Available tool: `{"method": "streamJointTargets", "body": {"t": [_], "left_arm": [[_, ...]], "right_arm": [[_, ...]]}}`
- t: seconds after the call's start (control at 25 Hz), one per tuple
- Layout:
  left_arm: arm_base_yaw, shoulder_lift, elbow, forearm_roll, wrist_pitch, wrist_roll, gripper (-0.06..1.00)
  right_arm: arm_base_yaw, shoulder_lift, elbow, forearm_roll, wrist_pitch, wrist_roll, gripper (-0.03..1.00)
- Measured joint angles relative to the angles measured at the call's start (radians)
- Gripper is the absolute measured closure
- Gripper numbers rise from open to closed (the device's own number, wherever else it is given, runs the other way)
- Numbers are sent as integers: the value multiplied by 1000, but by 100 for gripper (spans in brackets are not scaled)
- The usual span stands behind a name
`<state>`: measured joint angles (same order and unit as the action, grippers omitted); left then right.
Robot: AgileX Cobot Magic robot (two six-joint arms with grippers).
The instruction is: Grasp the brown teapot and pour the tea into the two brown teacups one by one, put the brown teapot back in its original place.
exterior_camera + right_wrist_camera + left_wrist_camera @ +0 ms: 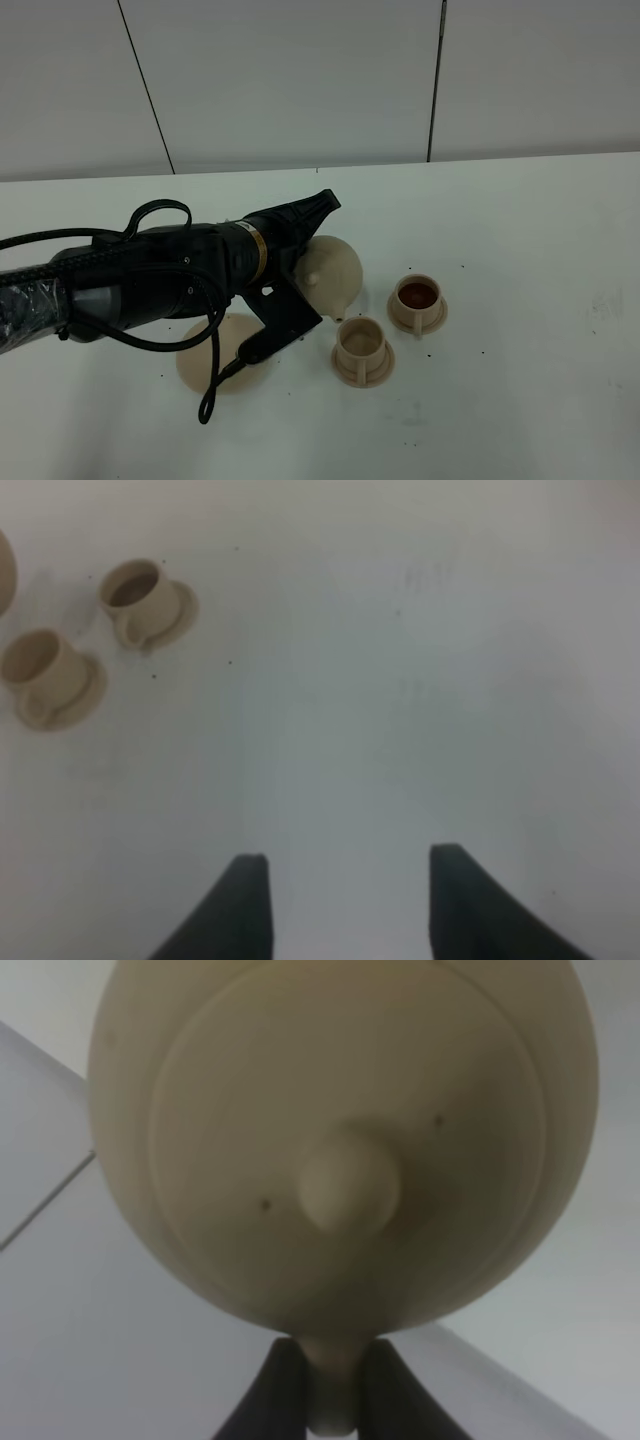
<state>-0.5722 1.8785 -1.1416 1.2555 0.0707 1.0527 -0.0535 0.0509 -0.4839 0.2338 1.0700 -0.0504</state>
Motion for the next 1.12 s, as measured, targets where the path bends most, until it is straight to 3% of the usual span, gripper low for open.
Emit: {"method": "streamJointTargets", "body": {"t": [0.76, 1.12], "left_arm": [[0, 0, 0, 80, -53, 2, 77], [0, 0, 0, 87, -79, 68, 77]], "right_arm": [[0, 0, 0, 0, 0, 0, 61], [0, 0, 0, 0, 0, 0, 61]]}}
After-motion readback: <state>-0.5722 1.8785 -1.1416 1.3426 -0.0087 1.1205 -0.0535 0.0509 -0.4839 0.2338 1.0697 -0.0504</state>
